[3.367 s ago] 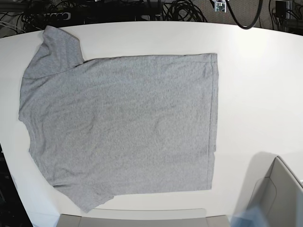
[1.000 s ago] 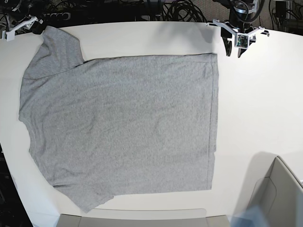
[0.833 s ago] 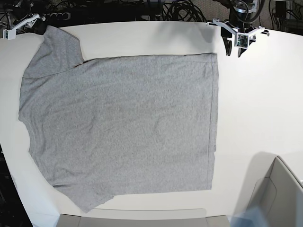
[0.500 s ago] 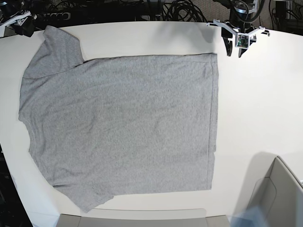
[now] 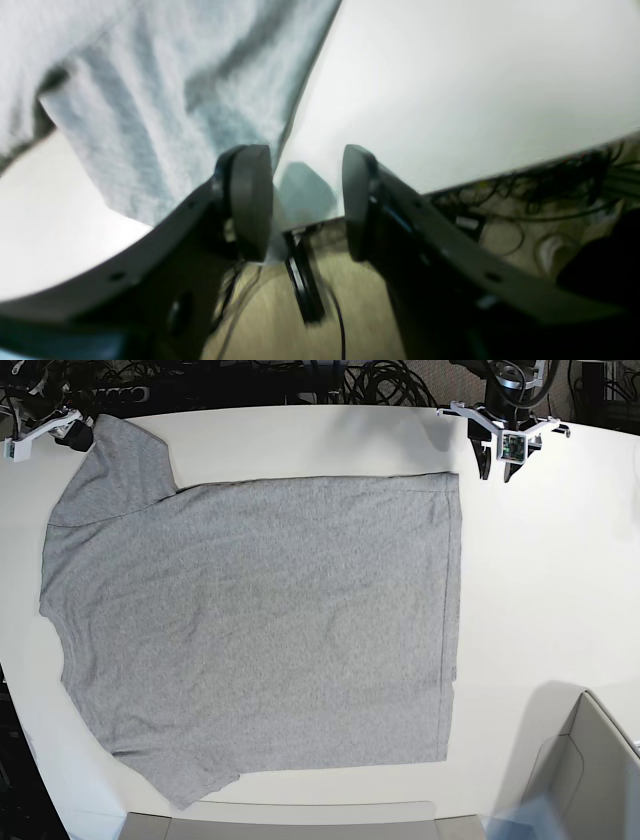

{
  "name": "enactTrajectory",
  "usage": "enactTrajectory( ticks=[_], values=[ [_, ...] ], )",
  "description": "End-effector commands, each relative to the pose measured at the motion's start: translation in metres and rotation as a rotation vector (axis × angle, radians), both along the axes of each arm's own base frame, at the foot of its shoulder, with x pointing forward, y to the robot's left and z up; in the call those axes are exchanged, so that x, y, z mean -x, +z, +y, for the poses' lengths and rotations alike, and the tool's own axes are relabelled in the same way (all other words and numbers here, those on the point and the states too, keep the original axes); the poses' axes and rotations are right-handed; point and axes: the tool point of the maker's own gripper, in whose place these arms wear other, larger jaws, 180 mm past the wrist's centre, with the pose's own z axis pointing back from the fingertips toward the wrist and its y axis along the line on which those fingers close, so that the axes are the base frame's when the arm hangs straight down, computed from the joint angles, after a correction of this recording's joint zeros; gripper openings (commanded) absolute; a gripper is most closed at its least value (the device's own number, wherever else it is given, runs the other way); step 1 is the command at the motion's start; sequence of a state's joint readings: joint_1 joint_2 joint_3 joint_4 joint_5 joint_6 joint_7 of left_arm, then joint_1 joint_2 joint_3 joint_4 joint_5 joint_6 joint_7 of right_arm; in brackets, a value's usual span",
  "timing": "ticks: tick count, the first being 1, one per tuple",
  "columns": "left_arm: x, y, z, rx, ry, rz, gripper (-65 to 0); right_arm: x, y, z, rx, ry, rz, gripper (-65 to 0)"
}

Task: Fold the T-shirt properly
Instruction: 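Lower both grippers and pinch the grey shirt's edge corners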

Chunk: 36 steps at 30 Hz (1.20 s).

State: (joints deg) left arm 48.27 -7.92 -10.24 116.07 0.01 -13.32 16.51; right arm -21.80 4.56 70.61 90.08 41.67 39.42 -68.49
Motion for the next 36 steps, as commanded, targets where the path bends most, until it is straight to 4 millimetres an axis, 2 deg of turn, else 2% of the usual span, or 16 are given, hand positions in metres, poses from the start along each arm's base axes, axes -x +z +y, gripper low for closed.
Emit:
enactTrajectory(
  ticks=[1,8,10,12,15,18,21,25,30,34,36],
  values=[
    [-0.002,0.007,0.000,-0.005,-0.006,-0.028,-44.8,-0.005,0.006,-0.006,0.025,0.011,-0.019,-41.1],
    [-0.007,0.009,-0.001,0.020,0.006,-0.042,-44.8,0.002,-0.029,0.006,-0.106,-0.039,0.028,-41.1],
    [-0.010,0.006,-0.007,0.119,0.029,-0.035,-44.7,0.006,-0.037,0.009,-0.134,-0.047,0.045,-41.1],
    [-0.014,0.004,-0.020,0.291,0.047,-0.011,-44.6,0.011,-0.043,0.013,-0.161,-0.042,0.081,-41.1],
    [-0.021,0.013,-0.034,0.564,0.040,-0.003,-44.6,0.015,-0.046,0.016,-0.175,-0.030,0.113,-41.1],
    [-0.024,0.020,-0.030,0.719,0.062,-0.005,-44.7,0.019,-0.048,0.021,-0.192,-0.015,0.149,-41.1],
    [-0.025,0.019,-0.011,0.706,0.094,0.012,-44.7,0.021,-0.049,0.023,-0.198,-0.013,0.158,-41.1],
    [-0.018,0.003,0.006,0.732,0.159,0.064,-44.6,0.022,-0.048,0.019,-0.189,-0.011,0.162,-41.1],
    [-0.010,-0.025,-0.008,0.900,0.143,0.161,-44.6,0.020,-0.045,0.014,-0.174,-0.007,0.158,-41.1],
    [-0.011,-0.038,-0.009,0.919,0.134,0.195,-44.6,0.022,-0.046,0.015,-0.178,-0.008,0.164,-41.1],
    [-0.005,-0.049,-0.008,0.936,0.162,0.220,-44.6,0.023,-0.046,0.014,-0.176,-0.009,0.165,-41.1]
  ],
)
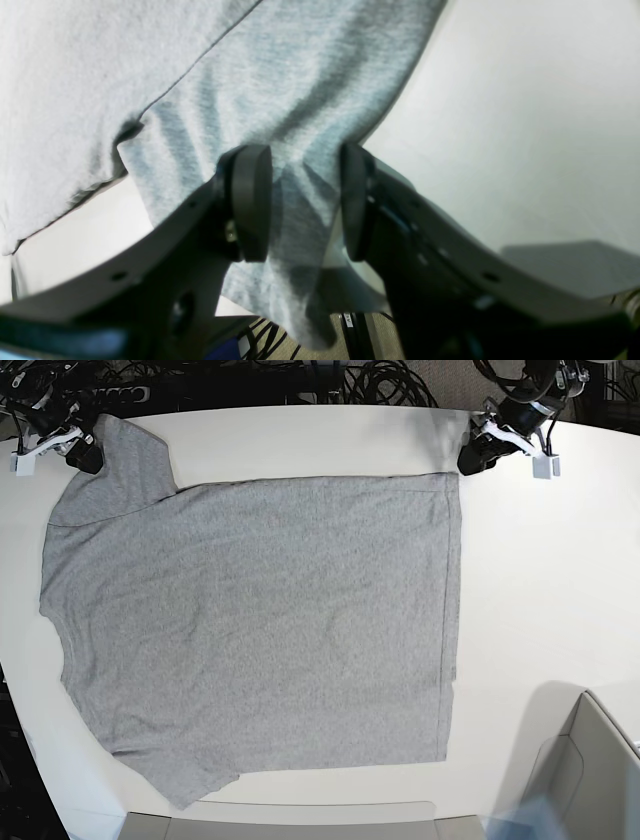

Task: Fold the T-shirt properly
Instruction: 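Lower both grippers and pinch the grey shirt's edge corners, then lift the gripped shirt edge with both grippers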

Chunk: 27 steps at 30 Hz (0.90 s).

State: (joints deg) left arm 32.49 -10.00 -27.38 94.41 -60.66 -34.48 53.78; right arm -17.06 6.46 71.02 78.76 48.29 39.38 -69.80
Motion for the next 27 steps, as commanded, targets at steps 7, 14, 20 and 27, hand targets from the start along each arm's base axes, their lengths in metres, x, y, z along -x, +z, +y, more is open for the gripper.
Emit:
enactTrajectory(
  ticks=[7,14,20,27],
  values=[
    [-0.011,-0.010,0.004,-0.040,-0.022,0.011,-44.6,0.033,-0.010,0.004,0.085,0.104,0.207,-41.1],
    [-0.025,-0.012,-0.006,-0.070,-0.078,-0.002,-44.6,0.021,-0.002,0.016,0.102,0.114,0.167,-41.4],
    [-0.033,-0.013,-0.044,-0.019,-0.168,-0.016,-44.7,0.022,-0.008,0.008,0.149,0.110,0.230,-50.1],
    [-0.032,-0.028,-0.056,0.021,-0.184,0.019,-44.8,0.024,-0.012,0.012,0.143,0.115,0.244,-52.4]
  ],
)
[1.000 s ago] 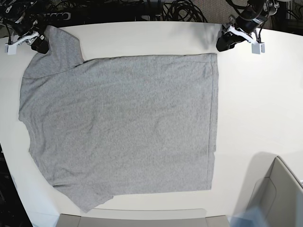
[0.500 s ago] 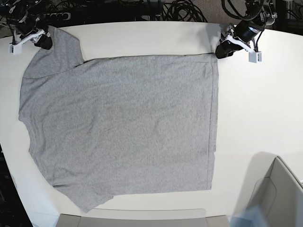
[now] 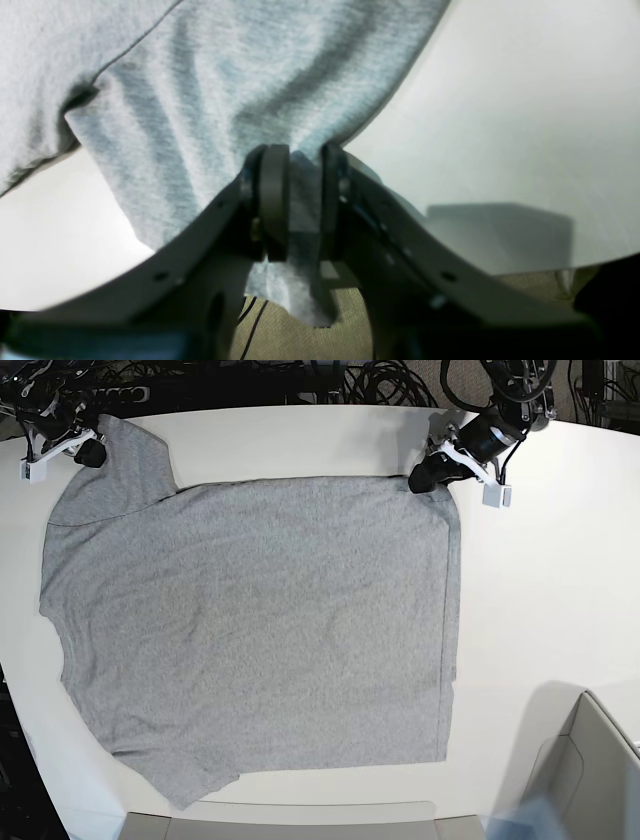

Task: Fold the T-shirt properly
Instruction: 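Lift the gripped shirt edge with both grippers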

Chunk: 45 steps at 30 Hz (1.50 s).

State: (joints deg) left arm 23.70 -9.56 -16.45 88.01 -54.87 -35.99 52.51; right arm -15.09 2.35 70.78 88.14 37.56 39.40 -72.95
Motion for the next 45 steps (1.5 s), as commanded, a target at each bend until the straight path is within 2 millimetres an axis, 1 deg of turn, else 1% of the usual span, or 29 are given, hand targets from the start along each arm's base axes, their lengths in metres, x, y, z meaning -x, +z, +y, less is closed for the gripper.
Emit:
enactTrajectory(
  ticks=[1,3,6,8,11,13,16,19,21,22,24,26,27,29,33,37,39,41,45],
  values=[
    [0.003,-0.007,0.004,-0.031,-0.015,0.033,-44.9,0.023,-0.014,0.002,0.013,0.035,0.134,-52.4],
    [0.002,-0.011,0.004,-0.023,-0.012,0.043,-45.0,0.024,-0.015,0.004,0.007,0.037,0.138,-52.4],
    [0.001,-0.013,0.004,-0.019,-0.010,0.048,-45.6,0.028,-0.026,0.011,-0.040,0.027,0.154,-52.4],
    [0.001,-0.013,0.003,-0.016,-0.012,0.049,-48.6,0.032,-0.036,0.016,-0.080,0.019,0.171,-52.6],
    [0.001,-0.012,0.003,-0.017,-0.013,0.049,-56.9,0.041,-0.048,0.023,-0.129,0.006,0.196,-53.2],
    [0.002,-0.013,0.003,-0.016,-0.016,0.054,-64.6,0.044,-0.052,0.026,-0.146,0.002,0.207,-56.4],
    [0.002,-0.013,0.003,-0.017,-0.018,0.051,-65.0,0.044,-0.052,0.025,-0.145,0.002,0.206,-65.0],
    [0.001,-0.009,0.004,-0.024,-0.022,0.040,-65.0,0.043,-0.048,0.016,-0.121,0.006,0.207,-65.0],
    [-0.005,0.001,0.007,-0.040,-0.024,0.006,-65.0,0.044,-0.046,0.012,-0.113,0.007,0.209,-65.0],
    [-0.006,0.006,0.007,-0.048,-0.029,-0.008,-65.0,0.042,-0.042,0.005,-0.094,0.010,0.204,-65.0],
    [0.000,0.011,0.006,-0.058,-0.040,-0.014,-65.0,0.045,-0.036,-0.002,-0.062,0.012,0.205,-65.0],
    [0.000,0.020,0.006,-0.072,-0.044,-0.044,-65.0,0.041,-0.024,-0.008,-0.009,0.025,0.186,-65.0],
    [0.000,0.024,0.008,-0.080,-0.043,-0.052,-65.0,0.037,-0.017,-0.010,0.019,0.031,0.170,-65.0],
    [0.002,0.027,0.017,-0.097,-0.017,-0.057,-65.0,0.032,-0.004,-0.015,0.072,0.044,0.150,-65.0],
    [0.004,0.028,0.044,-0.136,0.045,-0.050,-65.0,0.028,0.015,-0.020,0.147,0.070,0.132,-65.0],
    [0.004,0.032,0.063,-0.166,0.088,-0.056,-65.0,0.034,0.023,-0.021,0.188,0.082,0.139,-65.0],
    [0.012,0.030,0.069,-0.176,0.099,-0.037,-65.0,0.039,0.029,-0.022,0.216,0.093,0.146,-65.0],
    [0.016,0.029,0.070,-0.180,0.101,-0.028,-65.0,0.041,0.034,-0.022,0.237,0.098,0.146,-65.0],
    [0.028,0.025,0.070,-0.181,0.100,-0.001,-65.0,0.037,0.052,-0.022,0.301,0.115,0.123,-65.0]
  ],
)
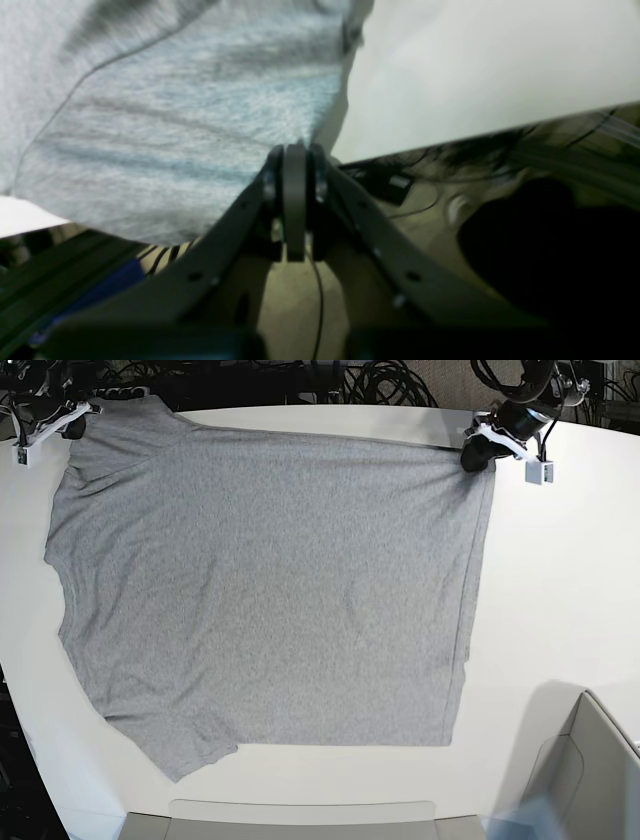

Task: Fold the T-shirt properly
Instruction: 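Lift the gripped shirt edge with both grippers, then drag the held edge across the shirt toward its opposite edge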

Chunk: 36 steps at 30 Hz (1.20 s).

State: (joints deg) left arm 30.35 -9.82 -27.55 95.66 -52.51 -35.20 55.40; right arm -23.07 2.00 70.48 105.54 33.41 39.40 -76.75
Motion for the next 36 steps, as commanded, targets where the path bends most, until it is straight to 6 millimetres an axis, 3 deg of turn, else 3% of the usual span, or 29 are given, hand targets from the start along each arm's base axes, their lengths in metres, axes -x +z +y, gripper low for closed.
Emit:
enactTrajectory(
  ticks=[1,8,13,22,29,36],
  values=[
    [-0.006,0.012,0.006,-0.018,0.004,-0.044,-65.0,-0.004,0.012,-0.004,0.044,0.019,-0.022,-65.0],
    [-0.020,0.042,-0.001,-0.062,-0.034,-0.130,-65.0,-0.031,0.042,0.000,0.129,0.061,-0.110,-65.0],
    [-0.022,0.039,0.006,-0.058,0.045,-0.088,-65.0,-0.042,0.048,-0.001,0.136,0.060,-0.142,-65.0],
    [-0.047,0.041,0.023,-0.054,0.193,-0.048,-65.0,-0.064,0.058,-0.013,0.201,0.030,-0.163,-65.0],
    [-0.055,0.046,0.012,-0.060,0.215,0.015,-65.0,-0.099,0.071,0.010,0.246,0.143,-0.242,-65.0],
    [-0.076,0.054,0.002,-0.063,0.203,0.015,-65.0,-0.125,0.077,0.023,0.281,0.206,-0.299,-65.0]
  ],
)
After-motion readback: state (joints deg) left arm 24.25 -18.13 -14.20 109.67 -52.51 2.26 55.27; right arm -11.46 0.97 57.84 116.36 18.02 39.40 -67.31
